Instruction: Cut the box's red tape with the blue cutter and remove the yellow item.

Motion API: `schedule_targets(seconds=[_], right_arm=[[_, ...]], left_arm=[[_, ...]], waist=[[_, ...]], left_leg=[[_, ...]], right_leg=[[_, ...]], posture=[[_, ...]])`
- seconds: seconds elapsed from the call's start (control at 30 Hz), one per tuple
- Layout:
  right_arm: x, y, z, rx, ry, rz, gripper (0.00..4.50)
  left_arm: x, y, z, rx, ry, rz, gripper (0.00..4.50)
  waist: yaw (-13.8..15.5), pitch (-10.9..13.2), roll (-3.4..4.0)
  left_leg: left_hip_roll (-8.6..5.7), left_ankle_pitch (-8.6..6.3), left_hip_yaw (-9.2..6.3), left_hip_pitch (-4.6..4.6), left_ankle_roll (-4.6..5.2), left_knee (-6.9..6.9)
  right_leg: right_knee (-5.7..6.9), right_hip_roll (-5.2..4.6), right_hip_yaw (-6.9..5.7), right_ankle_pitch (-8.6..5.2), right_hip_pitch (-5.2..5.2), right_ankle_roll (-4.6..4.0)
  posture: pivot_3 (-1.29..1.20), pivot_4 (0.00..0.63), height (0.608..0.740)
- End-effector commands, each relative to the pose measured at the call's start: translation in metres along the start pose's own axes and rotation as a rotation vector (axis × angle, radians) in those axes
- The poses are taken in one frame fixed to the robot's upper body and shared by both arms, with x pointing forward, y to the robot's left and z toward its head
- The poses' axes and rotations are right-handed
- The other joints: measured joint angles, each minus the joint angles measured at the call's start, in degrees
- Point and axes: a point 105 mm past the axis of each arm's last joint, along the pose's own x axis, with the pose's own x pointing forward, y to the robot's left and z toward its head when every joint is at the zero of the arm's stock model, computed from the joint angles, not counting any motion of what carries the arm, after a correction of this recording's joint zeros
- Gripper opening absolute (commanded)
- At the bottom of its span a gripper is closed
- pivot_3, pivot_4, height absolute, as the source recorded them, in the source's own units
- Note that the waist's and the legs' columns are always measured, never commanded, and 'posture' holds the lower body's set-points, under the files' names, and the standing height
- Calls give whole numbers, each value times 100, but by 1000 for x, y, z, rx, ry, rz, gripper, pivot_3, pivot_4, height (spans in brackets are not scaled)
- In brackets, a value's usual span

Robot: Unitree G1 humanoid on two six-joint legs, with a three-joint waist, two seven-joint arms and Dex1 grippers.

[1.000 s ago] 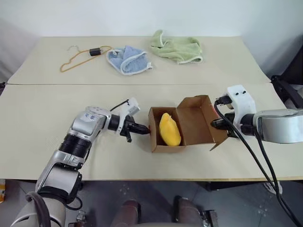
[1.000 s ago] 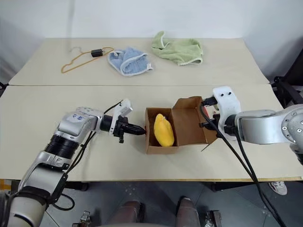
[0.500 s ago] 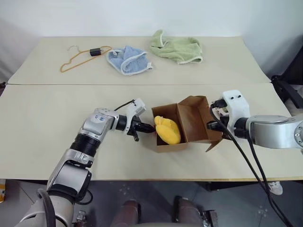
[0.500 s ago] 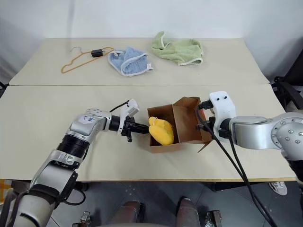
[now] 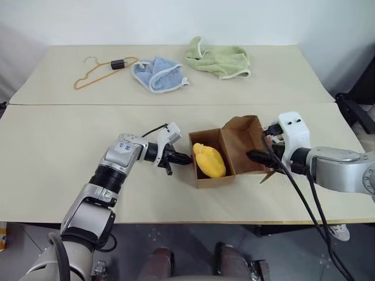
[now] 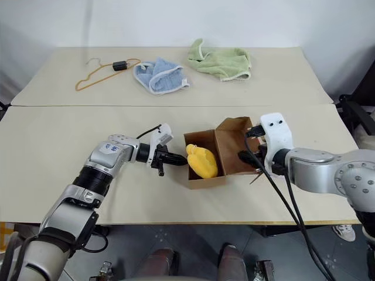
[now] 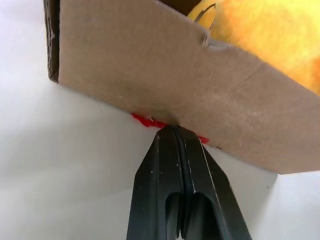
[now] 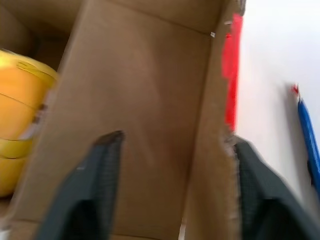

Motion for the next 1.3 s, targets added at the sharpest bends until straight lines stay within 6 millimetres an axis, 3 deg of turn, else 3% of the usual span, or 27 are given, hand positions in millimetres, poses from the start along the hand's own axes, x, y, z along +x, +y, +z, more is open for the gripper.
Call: schedule_targets(seconds=[0.03,0.37,0.57,0.7,0.83,0.93,1.07,1.3], right_arm=[[-18,-13,22,-44,-140,8,4311],[-42,-36,49,-151,-315,-4,4456],[-70,-23,44,-239,-330,91,4456],[-87,-11,28,-312,-303,170,4500],[-96,-10,22,-339,-317,172,4500],[-97,-12,16,-339,-322,149,4500],[-99,-6,9,-339,-346,153,4500],[-101,-2,-6,-317,-355,119,4500]], left_arm=[[-4,-1,9,49,-5,-6,0],[-10,9,13,77,10,21,0],[-32,10,76,297,-124,40,0],[-36,-5,118,440,-166,2,911],[-21,-17,138,545,-170,-21,2151],[3,-34,133,668,-76,-121,3095],[11,-57,122,778,-30,-287,4376],[15,-66,100,872,108,-417,4473]], waist=[[-6,0,0],[-17,0,0],[22,7,-12],[46,9,-15],[27,9,-16],[20,11,-19],[-22,13,-21],[18,13,-21]], left_leg=[[-1,-1,2,0,2,0],[1,0,7,6,1,0],[1,0,5,1,0,1],[-2,-1,7,1,2,2],[-1,-2,12,8,4,2],[-1,-1,12,12,2,2],[1,-1,13,13,2,1],[0,-2,16,15,3,3]], right_leg=[[0,0,1,0,1,1],[4,1,4,1,1,2],[2,0,1,1,1,3],[-3,-1,-1,3,5,5],[-2,-1,1,4,12,7],[-1,-1,2,4,16,9],[-1,0,3,4,13,8],[0,0,7,4,16,8]], posture=[[0,150,740],[0,150,740],[0,150,740],[0,150,740],[0,150,740],[0,150,740],[0,150,740],[0,150,740]])
